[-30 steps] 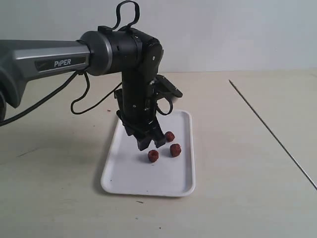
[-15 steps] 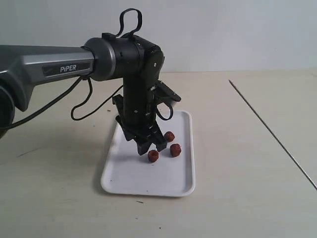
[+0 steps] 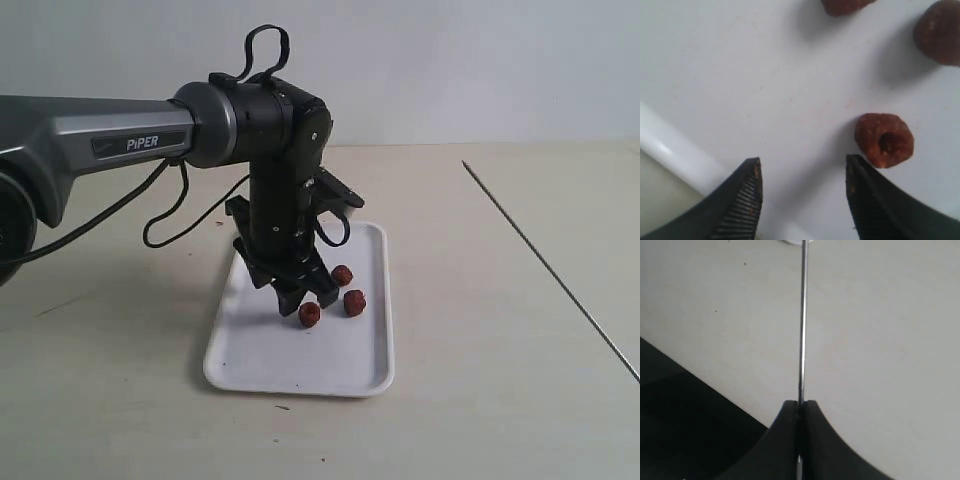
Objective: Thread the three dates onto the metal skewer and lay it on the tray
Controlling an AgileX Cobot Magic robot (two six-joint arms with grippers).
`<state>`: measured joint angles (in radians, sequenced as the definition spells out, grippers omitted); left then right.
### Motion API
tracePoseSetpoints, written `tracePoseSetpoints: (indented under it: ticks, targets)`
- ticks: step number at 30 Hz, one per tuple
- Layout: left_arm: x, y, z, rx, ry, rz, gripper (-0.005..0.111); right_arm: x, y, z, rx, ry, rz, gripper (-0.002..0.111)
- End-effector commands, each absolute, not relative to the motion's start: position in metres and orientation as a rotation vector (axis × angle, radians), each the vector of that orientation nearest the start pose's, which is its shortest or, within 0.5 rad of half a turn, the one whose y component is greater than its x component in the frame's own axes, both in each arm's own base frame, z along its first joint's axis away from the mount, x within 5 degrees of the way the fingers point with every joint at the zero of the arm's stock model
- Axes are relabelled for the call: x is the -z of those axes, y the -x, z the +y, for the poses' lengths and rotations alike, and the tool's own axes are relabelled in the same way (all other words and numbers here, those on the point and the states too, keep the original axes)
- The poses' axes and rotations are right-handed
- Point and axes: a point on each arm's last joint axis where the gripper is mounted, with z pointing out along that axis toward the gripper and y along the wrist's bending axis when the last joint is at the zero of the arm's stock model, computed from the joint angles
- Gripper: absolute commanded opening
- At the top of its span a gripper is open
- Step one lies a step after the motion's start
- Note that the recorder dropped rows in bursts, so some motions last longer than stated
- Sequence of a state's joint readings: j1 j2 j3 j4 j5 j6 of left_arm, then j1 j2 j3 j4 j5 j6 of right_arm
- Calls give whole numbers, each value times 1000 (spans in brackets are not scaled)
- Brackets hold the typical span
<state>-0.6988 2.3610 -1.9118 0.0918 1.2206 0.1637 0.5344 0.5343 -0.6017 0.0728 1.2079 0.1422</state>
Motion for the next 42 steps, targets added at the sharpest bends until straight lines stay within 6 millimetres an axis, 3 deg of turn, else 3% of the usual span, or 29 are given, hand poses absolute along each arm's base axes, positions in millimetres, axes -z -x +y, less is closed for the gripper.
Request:
tracePoseSetpoints:
  ticks: [1, 12, 22, 27, 31, 37, 42]
  targets:
    - [-134, -361, -298, -76, -1319, 2853, 51, -280, -54, 39, -323, 519, 2597, 0]
    - [-139, -360, -301, -21, -1300, 2857, 51, -280, -54, 39, -323, 519, 2597, 0]
    - [-163, -370, -312, 53, -1246, 2787, 51, -281, -54, 39, -324, 519, 2595, 0]
    - [-180, -371, -312, 49, -1352, 2684, 51, -280, -54, 39, -322, 520, 2599, 0]
    - [-182, -368, -315, 124, -1244, 2743, 52, -280, -54, 39, -323, 519, 2597, 0]
    - [-181, -355, -330, 127, -1437, 2649, 52, -280, -54, 39, -323, 519, 2597, 0]
    - [-175, -352, -330, 72, -1480, 2643, 52, -280, -54, 39, -322, 520, 2601, 0]
